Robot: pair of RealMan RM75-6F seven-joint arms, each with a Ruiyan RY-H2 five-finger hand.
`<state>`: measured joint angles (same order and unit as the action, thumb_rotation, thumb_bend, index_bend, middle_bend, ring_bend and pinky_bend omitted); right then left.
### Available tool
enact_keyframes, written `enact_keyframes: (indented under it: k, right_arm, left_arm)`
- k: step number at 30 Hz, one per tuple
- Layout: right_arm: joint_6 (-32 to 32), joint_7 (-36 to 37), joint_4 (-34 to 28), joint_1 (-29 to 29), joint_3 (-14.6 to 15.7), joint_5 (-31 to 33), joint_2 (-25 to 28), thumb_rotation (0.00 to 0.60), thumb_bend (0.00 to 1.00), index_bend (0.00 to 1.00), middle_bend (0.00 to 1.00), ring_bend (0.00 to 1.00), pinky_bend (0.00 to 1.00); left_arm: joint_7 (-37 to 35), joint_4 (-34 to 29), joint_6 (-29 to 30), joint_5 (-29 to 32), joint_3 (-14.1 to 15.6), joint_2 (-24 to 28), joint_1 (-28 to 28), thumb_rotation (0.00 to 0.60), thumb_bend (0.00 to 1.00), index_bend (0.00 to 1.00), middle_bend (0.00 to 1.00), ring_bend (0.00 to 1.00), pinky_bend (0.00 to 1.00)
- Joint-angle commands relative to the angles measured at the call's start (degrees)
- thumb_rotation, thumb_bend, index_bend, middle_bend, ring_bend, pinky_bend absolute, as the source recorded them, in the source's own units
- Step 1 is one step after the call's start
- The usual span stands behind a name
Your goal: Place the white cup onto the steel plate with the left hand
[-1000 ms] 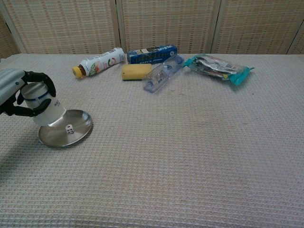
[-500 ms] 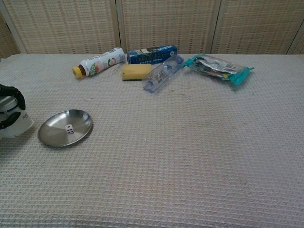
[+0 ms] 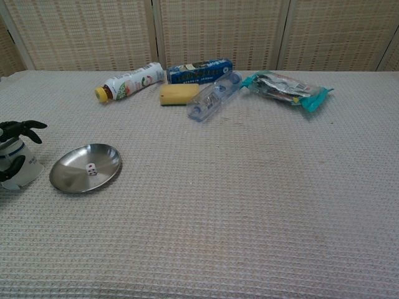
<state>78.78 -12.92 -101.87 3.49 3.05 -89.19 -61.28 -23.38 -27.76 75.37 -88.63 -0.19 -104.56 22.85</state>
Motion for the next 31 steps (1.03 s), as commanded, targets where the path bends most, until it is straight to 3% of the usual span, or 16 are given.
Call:
enact_keyframes:
  k: [1, 4, 7, 15, 19, 23, 31]
  right_arm:
    - [0.2, -0.1, 0.0, -0.1, 0.0, 0.0, 0.0, 0.533, 0.2, 0.0, 0.0, 0.0, 0.0]
    - [0.2, -0.1, -0.1, -0.1, 0.0, -0.1, 0.0, 0.532, 0.2, 0.0, 0.0, 0.0, 0.0]
    - [0.4, -0.1, -0.2, -0.2, 0.2, -0.3, 0.1, 0.532, 0.2, 0.0, 0.0, 0.0, 0.0]
    - [0.7, 0.2, -0.4, -0.3, 0.5, -1.2, 0.3, 0.532, 0.2, 0.0, 0.0, 0.0, 0.0]
    - [1.2, 0.2, -0.5, -0.5, 0.6, -1.6, 0.5, 0.532, 0.2, 0.0, 0.0, 0.0, 0.0]
    - [1.4, 0.0, -0.9, -0.7, 0.6, -1.4, 0.8, 0.533, 0.2, 0.0, 0.0, 0.0, 0.0]
    - [2.1, -0.1, -1.1, -1.1, 0.5, -1.6, 1.1, 0.531, 0.2, 0.0, 0.0, 0.0, 0.0]
  left_arm:
    - [-1.0, -4.2, 1.8, -0.5, 0.7, 2.8, -0.6, 0.6, 0.39, 0.0, 0.0, 0.0, 0.18]
    - [0.0, -8.4, 3.9, -1.6, 1.6, 5.1, -1.7, 0.6, 0.37, 0.0, 0.0, 0.0, 0.13]
    - [2.1, -13.8, 9.9, -2.8, 1.7, 8.0, -3.6, 0.6, 0.37, 0.0, 0.0, 0.0, 0.1]
    - [8.9, -34.0, 20.2, -5.9, 3.7, 20.2, -9.0, 0.6, 0.37, 0.0, 0.0, 0.0, 0.06]
    - [14.8, -44.5, 17.5, -5.0, 7.1, 27.8, -11.9, 0.6, 0.37, 0.0, 0.0, 0.0, 0.06]
    - [21.4, -53.2, 13.4, -2.4, 8.6, 32.9, -13.1, 0.6, 0.36, 0.0, 0.0, 0.0, 0.06]
    - [24.7, -56.9, 12.9, -2.5, 7.3, 34.9, -13.7, 0.6, 0.37, 0.0, 0.0, 0.0, 0.06]
